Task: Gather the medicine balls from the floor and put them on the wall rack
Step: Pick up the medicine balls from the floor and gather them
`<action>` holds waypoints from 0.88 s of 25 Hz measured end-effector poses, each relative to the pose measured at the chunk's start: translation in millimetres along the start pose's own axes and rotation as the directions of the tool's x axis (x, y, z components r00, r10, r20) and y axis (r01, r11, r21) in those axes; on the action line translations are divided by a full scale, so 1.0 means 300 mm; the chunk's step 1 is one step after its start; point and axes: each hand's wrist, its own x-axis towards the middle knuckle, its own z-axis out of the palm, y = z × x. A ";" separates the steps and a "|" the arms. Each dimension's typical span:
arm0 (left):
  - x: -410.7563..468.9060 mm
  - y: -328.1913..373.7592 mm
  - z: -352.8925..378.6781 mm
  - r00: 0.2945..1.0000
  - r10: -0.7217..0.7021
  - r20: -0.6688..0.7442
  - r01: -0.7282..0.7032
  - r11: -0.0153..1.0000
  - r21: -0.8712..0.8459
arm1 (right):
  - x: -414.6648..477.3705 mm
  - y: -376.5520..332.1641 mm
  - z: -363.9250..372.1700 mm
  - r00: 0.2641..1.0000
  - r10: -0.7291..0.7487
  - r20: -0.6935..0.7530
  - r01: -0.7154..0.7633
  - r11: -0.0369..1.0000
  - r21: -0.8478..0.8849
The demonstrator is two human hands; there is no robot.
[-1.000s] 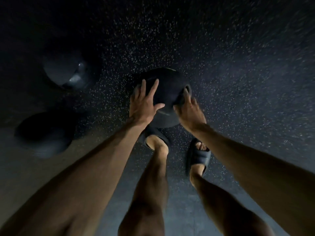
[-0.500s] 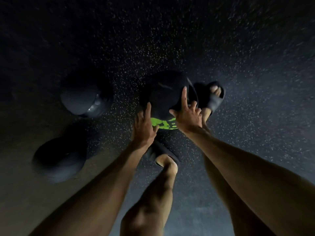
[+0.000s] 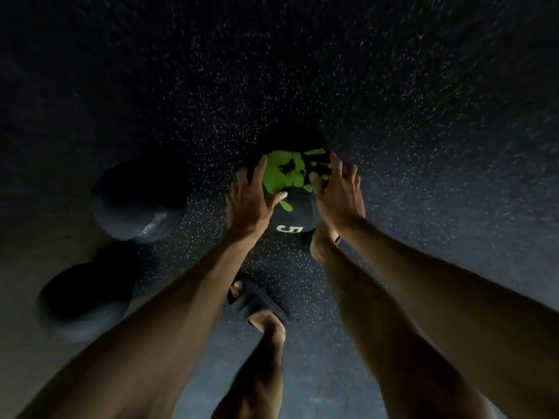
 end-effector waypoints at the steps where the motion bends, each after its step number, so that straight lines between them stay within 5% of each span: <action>1: 0.052 0.047 -0.018 0.999 -0.042 -0.021 0.042 0.999 -0.031 | -0.027 0.013 0.000 0.998 -0.059 -0.024 0.059 0.998 -0.021; 5: 0.262 0.222 -0.055 0.984 -0.152 -0.095 0.142 0.984 -0.107 | -0.030 0.020 -0.027 0.997 -0.057 0.045 0.058 0.998 -0.024; 12: 0.311 0.247 -0.127 0.998 0.002 -0.065 -0.010 0.992 -0.129 | 0.420 -0.144 -0.262 0.997 -0.034 0.067 0.028 0.996 0.088; 15: 0.340 0.258 -0.169 0.999 0.030 -0.014 -0.031 0.998 -0.055 | 0.570 -0.233 -0.358 0.996 0.042 0.085 -0.057 0.980 0.193; 22: 0.636 0.441 -0.349 0.999 0.035 -0.005 -0.034 0.985 0.172 | 0.438 -0.216 -0.412 0.990 -0.126 0.059 0.123 0.991 0.047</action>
